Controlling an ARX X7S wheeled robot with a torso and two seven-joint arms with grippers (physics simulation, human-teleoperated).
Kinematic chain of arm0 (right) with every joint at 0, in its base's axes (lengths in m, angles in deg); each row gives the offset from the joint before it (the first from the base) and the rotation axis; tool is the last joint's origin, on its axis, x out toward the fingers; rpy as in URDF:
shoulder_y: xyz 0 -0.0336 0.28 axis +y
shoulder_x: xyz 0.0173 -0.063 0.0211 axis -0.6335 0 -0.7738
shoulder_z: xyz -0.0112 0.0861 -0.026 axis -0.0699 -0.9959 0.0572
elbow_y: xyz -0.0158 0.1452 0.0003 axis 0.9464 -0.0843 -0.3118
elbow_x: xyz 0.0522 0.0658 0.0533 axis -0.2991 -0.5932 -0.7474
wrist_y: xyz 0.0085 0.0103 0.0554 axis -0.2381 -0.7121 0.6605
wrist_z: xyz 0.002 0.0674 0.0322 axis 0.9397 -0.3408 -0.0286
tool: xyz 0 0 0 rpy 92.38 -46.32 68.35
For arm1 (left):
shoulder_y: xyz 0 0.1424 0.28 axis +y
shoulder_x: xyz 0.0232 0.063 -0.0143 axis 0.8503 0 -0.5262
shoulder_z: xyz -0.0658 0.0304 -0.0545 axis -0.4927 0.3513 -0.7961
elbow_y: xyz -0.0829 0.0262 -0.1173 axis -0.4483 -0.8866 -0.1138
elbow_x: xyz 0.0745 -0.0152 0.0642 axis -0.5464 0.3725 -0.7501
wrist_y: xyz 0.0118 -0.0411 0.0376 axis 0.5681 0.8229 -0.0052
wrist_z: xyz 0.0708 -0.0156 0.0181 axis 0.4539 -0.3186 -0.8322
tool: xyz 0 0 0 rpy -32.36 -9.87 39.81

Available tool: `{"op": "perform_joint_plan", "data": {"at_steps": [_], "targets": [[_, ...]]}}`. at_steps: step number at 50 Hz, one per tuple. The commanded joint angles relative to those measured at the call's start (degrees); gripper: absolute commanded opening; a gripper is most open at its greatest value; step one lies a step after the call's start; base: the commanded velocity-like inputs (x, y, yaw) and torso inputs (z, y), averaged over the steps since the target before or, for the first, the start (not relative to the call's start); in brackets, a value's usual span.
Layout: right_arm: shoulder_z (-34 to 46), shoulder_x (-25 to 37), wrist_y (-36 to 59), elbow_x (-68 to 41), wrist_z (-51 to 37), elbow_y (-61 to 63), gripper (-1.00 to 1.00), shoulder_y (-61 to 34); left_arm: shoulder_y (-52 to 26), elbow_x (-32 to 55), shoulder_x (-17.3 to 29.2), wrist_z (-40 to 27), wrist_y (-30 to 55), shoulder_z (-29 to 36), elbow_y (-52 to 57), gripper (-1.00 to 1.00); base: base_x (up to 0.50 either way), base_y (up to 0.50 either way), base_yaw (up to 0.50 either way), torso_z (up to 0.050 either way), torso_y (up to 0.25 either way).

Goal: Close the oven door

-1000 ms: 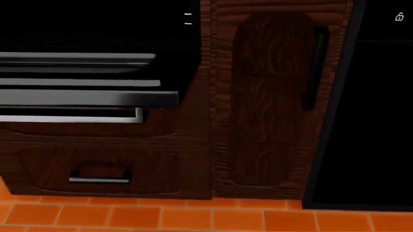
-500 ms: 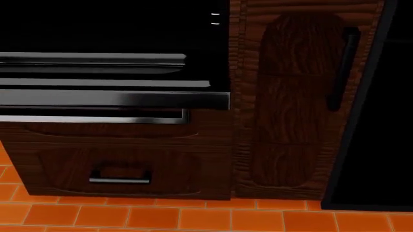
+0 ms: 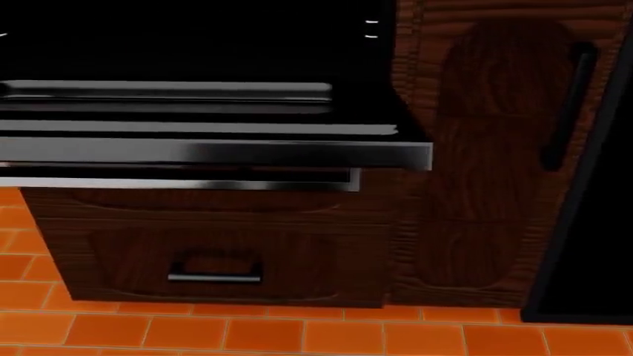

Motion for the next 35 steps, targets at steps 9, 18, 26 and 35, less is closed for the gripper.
{"op": "perform_joint_plan", "data": {"at_steps": [9, 18, 26, 35], "targets": [[0.4, 0.2, -0.6, 0.1, -0.4, -0.4, 1.00, 0.0, -0.5, 0.0, -0.3, -0.1, -1.6, 0.4, -2.2, 1.00, 0.00, 0.22, 0.00, 0.000, 0.000], [0.7, 0.1, -0.8, 0.0, -0.3, -1.0, 1.00, -0.3, -0.8, 0.1, -0.4, -0.1, -2.1, 0.6, -2.9, 1.00, 0.00, 0.22, 0.00, 0.000, 0.000], [0.9, 0.4, -0.4, -0.2, -0.7, 0.1, 1.00, 0.1, -0.4, 0.6, -0.1, 0.2, -1.0, 0.7, -1.6, 1.00, 0.00, 0.22, 0.00, 0.000, 0.000], [1.1, 0.4, -0.4, -0.4, -0.7, 0.0, 1.00, -0.1, -0.2, 0.7, 0.2, -0.1, -0.8, 0.9, -0.7, 1.00, 0.00, 0.22, 0.00, 0.000, 0.000]]}}
